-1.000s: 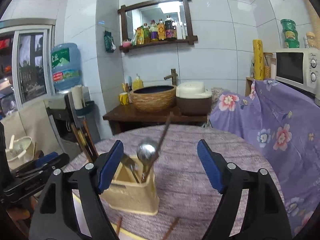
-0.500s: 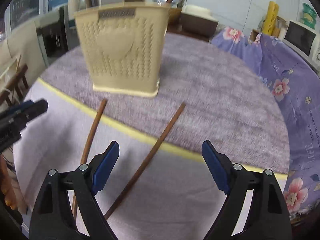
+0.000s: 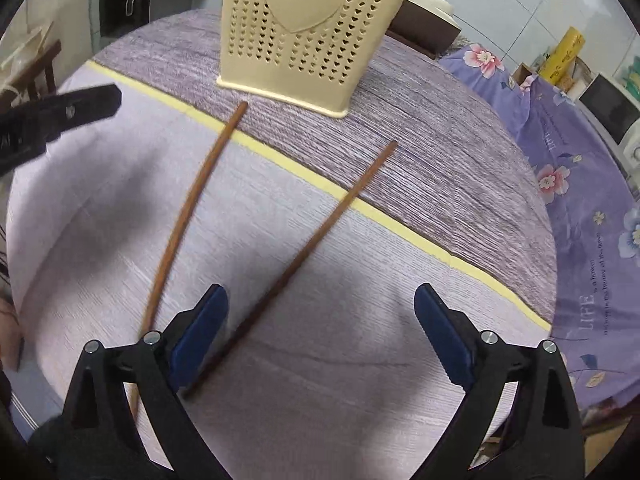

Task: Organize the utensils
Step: 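Move both tools back down to the last brown chopsticks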

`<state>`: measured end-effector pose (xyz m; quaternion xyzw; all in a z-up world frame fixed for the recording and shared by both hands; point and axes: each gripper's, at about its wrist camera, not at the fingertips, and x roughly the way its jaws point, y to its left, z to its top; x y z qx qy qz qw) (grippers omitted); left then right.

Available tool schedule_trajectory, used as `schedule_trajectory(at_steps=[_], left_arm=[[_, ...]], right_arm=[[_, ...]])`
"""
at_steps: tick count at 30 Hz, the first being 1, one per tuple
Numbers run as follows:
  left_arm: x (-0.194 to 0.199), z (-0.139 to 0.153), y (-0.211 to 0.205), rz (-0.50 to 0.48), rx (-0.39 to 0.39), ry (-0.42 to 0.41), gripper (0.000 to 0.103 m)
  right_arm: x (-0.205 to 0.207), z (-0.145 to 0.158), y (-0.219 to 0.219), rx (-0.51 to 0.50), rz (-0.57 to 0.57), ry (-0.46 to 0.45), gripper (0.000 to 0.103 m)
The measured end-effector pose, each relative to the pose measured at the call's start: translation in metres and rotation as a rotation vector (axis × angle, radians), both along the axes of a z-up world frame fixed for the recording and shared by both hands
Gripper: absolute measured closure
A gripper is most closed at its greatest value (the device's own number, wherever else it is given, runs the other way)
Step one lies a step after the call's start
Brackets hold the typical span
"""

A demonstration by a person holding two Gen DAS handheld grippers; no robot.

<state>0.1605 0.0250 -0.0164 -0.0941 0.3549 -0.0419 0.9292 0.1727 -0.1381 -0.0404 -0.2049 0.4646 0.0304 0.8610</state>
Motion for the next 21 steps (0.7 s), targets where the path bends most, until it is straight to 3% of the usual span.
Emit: schedule_trajectory(at_steps=[4, 8, 12, 21], left_arm=[[-0.003, -0.001, 0.0, -0.007, -0.004, 0.009, 0.04], [-0.001, -0.005, -0.004, -0.033, -0.015, 0.032, 0.04], [0.0, -0.01, -0.017, -0.081, -0.011, 0.063, 0.042], [0.029, -0.024, -0.059, -0.183, -0.006, 0.144, 0.058]], right_arm=[[-0.006, 0.001, -0.024, -0.048, -0.03, 0.019, 0.01], [-0.006, 0.0, -0.047, 0.046, -0.035, 0.028, 0.01], [-0.007, 0.0, -0.058, 0.064, -0.075, -0.012, 0.01], [0.004, 0.021, -0.088, 0.364, -0.131, -0.126, 0.01]])
